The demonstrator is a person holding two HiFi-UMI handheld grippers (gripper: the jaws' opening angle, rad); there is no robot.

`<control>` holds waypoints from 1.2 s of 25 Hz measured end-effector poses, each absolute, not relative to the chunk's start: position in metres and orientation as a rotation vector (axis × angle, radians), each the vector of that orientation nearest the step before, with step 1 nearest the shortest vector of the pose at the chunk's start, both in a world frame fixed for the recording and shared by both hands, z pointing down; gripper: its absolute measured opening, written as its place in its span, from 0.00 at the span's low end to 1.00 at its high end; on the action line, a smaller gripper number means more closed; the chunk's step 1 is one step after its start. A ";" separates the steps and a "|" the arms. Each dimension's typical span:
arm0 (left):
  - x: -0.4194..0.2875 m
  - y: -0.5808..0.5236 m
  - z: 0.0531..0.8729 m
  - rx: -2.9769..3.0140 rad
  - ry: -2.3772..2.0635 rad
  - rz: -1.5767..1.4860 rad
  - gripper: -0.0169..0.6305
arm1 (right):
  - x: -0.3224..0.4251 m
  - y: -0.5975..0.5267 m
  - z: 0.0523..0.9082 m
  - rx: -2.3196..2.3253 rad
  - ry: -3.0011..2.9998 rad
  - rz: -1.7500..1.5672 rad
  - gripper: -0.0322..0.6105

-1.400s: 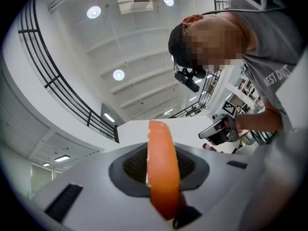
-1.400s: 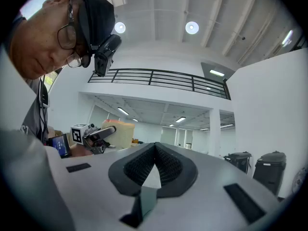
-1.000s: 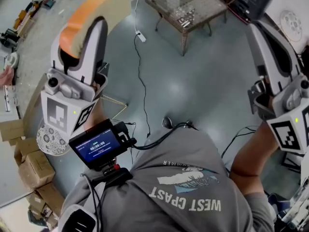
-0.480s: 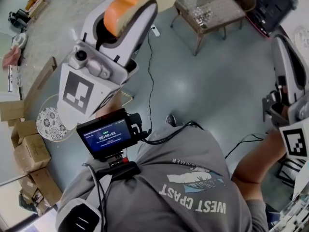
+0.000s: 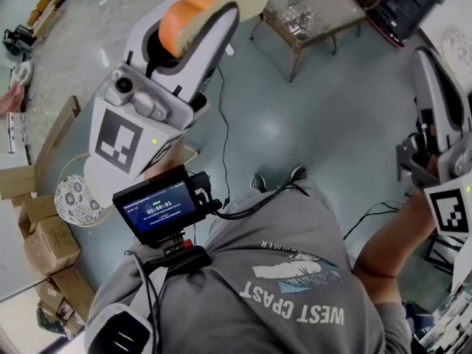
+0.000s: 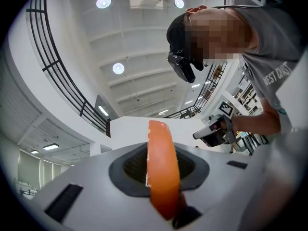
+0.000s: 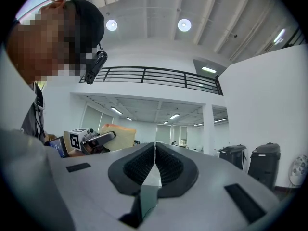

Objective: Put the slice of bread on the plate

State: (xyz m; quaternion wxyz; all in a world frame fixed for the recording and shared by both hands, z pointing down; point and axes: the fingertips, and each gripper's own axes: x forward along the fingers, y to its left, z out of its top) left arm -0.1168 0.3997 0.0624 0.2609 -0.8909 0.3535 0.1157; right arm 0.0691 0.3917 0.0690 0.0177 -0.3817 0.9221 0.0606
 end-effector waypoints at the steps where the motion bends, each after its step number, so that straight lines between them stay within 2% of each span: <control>1: -0.117 0.399 0.064 -2.416 0.958 0.309 0.17 | 0.068 0.391 0.070 -1.184 2.865 0.185 0.06; 30: -0.123 0.386 0.068 -2.380 1.031 0.239 0.17 | 0.048 0.366 0.075 -1.053 2.918 0.168 0.06</control>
